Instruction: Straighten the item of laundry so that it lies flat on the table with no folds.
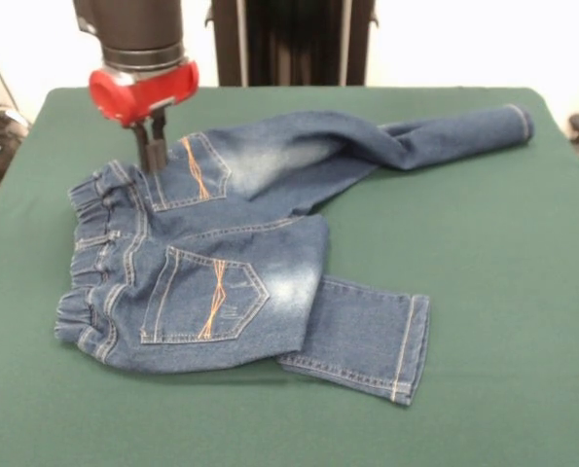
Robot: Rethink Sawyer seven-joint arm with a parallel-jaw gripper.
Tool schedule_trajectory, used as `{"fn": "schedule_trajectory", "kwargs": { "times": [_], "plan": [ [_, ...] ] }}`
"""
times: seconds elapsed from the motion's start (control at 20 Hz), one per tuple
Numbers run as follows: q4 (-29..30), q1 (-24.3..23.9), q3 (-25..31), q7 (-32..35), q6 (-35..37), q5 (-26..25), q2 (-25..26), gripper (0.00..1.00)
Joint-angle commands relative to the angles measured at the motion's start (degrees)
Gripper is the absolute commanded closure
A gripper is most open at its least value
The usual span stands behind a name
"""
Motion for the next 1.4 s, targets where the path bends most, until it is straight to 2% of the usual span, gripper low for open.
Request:
{"fn": "schedule_trajectory", "kwargs": {
  "times": [0.05,0.5,0.7,1.05,1.4],
  "plan": [
    [6.0,6.0,0.4,10.7,-1.2,-1.3,1.7,1.0],
    [5.2,12.3,-2.0,15.1,-4.2,1.2,3.5,1.0],
    [1.6,14.7,-2.1,14.4,-2.6,2.7,5.2,1.0],
    [-7.7,17.6,-1.6,10.6,4.9,5.9,8.8,1.0],
    [-12.9,18.1,-1.6,7.8,8.5,7.9,11.2,1.0]
  ]
}}
